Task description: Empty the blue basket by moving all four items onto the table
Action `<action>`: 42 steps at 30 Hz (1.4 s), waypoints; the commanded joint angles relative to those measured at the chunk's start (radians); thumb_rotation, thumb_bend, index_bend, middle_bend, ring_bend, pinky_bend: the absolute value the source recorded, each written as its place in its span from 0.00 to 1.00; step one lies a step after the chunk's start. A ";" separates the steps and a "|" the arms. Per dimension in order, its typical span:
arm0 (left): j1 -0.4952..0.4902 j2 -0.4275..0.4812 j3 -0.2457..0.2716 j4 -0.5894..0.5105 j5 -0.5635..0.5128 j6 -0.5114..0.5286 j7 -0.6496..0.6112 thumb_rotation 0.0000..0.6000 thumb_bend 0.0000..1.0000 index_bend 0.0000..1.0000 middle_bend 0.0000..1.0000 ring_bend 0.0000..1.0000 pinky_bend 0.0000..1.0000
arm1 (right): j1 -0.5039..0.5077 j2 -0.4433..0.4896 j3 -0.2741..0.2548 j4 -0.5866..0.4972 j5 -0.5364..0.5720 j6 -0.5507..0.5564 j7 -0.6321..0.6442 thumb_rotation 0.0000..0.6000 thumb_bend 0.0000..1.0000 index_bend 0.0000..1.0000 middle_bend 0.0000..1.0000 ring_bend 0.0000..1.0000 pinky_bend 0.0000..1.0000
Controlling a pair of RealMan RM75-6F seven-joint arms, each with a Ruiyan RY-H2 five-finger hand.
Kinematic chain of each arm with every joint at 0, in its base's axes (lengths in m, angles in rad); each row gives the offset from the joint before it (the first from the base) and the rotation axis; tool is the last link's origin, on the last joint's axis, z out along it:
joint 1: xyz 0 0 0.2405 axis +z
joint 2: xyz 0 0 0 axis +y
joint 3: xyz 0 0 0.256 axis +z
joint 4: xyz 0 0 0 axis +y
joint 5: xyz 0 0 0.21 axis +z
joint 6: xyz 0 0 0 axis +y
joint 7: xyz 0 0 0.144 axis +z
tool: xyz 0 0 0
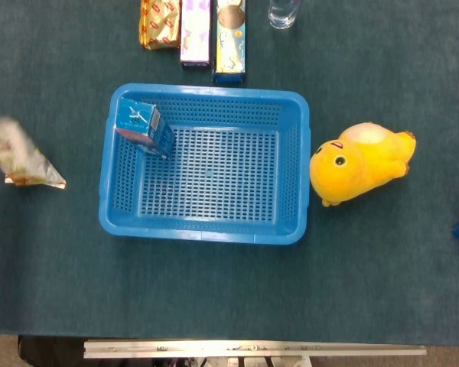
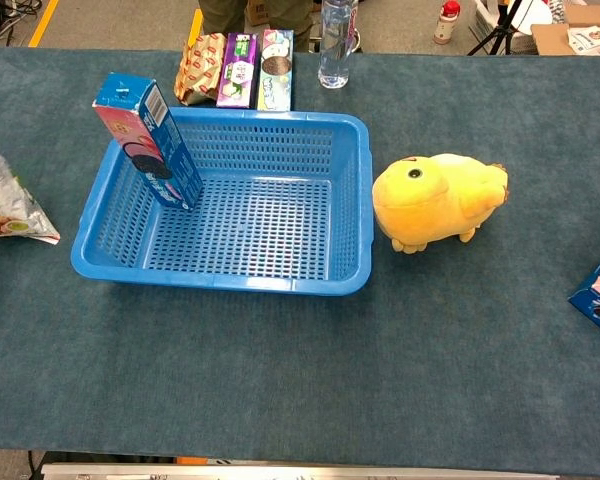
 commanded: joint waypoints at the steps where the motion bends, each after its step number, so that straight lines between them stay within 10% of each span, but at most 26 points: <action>1: -0.001 0.012 0.001 -0.018 0.017 0.006 -0.006 1.00 0.26 0.68 0.72 0.56 0.68 | 0.001 -0.001 0.000 0.001 0.000 -0.001 0.001 1.00 0.00 0.05 0.19 0.24 0.38; 19: -0.110 0.067 -0.009 -0.131 0.211 -0.056 -0.114 1.00 0.25 0.25 0.12 0.17 0.45 | 0.006 0.001 0.011 0.000 -0.004 0.009 0.007 1.00 0.00 0.05 0.19 0.24 0.38; 42: -0.378 0.150 -0.064 -0.227 0.110 -0.456 -0.390 1.00 0.20 0.18 0.04 0.08 0.36 | 0.032 0.018 0.051 0.004 0.042 -0.002 0.028 1.00 0.00 0.05 0.19 0.24 0.38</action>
